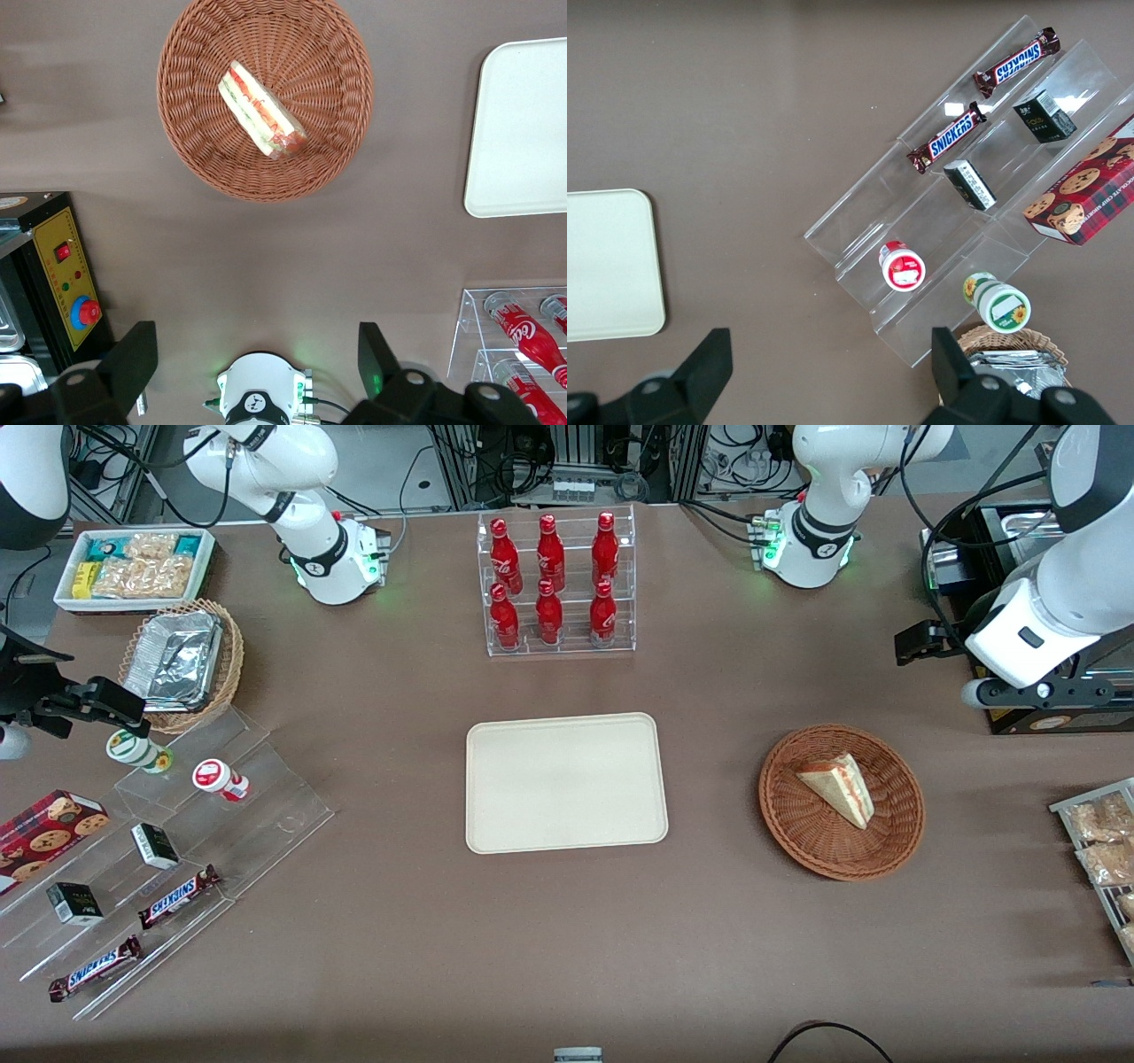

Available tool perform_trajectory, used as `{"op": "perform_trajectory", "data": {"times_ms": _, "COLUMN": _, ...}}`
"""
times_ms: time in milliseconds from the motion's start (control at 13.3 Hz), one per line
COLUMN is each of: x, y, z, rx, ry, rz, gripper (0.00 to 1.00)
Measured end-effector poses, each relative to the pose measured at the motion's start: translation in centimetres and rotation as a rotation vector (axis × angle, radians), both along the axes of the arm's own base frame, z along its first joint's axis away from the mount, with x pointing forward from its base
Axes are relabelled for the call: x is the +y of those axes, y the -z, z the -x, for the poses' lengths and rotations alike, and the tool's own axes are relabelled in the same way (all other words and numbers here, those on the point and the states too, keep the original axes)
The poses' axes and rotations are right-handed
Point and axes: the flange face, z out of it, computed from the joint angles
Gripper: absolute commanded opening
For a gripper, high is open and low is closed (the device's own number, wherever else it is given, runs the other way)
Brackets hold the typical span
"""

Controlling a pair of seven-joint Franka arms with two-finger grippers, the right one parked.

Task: Place sandwich from basket to tray
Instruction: 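Move the left gripper over the sandwich in the wicker basket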

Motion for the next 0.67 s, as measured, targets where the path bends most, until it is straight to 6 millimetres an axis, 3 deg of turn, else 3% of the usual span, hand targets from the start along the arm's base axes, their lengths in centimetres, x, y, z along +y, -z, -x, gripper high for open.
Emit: {"op": "perform_trajectory", "data": {"times_ms": 675, "x": 0.01, "y": 0.83, "z": -0.04, "rx": 0.017, "ry": 0.0, "rz": -0.002, "gripper": 1.0}}
